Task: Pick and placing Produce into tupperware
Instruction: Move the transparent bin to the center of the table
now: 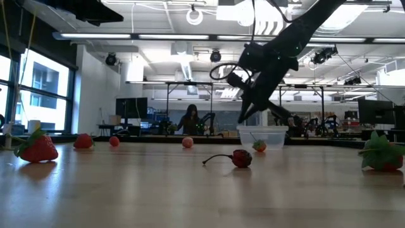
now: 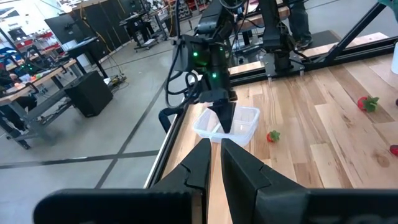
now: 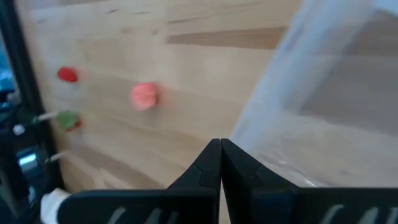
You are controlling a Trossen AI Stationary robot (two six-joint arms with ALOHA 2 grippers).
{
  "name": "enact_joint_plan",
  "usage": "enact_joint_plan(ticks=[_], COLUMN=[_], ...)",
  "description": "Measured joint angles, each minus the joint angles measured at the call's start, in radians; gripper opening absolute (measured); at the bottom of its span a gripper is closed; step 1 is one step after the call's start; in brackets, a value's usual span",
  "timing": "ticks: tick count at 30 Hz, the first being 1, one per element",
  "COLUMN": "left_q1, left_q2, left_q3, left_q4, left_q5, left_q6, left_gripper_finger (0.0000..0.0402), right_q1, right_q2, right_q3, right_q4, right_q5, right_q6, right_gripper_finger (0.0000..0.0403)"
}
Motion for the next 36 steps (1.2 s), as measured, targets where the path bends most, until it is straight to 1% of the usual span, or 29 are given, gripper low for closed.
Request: enact_joint_plan(ticks=[5, 7, 10, 12, 16, 18, 21, 27, 32, 36], left_q1=[0.000, 0.000, 0.000, 0.000, 0.000, 0.000, 0.000, 0.000, 0.000, 0.000], left_q2=[0.000, 0.000, 0.000, 0.000, 0.000, 0.000, 0.000, 0.000, 0.000, 0.000], left_q3=[0.000, 0.000, 0.000, 0.000, 0.000, 0.000, 0.000, 0.000, 0.000, 0.000], left_q4=[0.000, 0.000, -0.004, -0.008, -0.007, -0.007, -0.007, -0.007, -0.007, -0.007], left_q5=[0.000, 0.000, 0.000, 0.000, 0.001, 0.000, 0.000, 0.000, 0.000, 0.000], left_q6=[0.000, 0.000, -0.001, -0.007, -0.008, -0.008, -0.008, -0.008, -0.008, -0.008], left_gripper_finger=[0.0028, 0.0028, 0.0028, 0.0028, 0.0028, 0.0028, 0.0028, 0.0028, 0.0028, 0.0028], right_q1=[0.008, 0.008, 0.005, 0.002, -0.017, -0.035, -0.067, -0.097, -0.091, -0.115], right_q2=[0.000, 0.000, 0.000, 0.000, 0.006, 0.025, 0.064, 0.129, 0.181, 0.240], right_q3=[0.009, 0.031, 0.093, 0.154, 0.302, 0.372, 0.438, 0.447, 0.447, 0.447], right_q4=[0.047, 0.048, -0.008, -0.104, -0.425, -0.583, -0.748, -0.966, -0.978, -0.976], right_q5=[0.008, 0.063, 0.189, 0.298, 0.539, 0.606, 0.624, 0.597, 0.602, 0.601], right_q6=[-0.045, -0.045, -0.073, -0.115, -0.181, -0.198, -0.223, -0.271, -0.294, -0.302], right_gripper_finger=[0.0000, 0.0000, 0.0000, 0.0000, 0.0000, 0.0000, 0.0000, 0.0000, 0.0000, 0.0000])
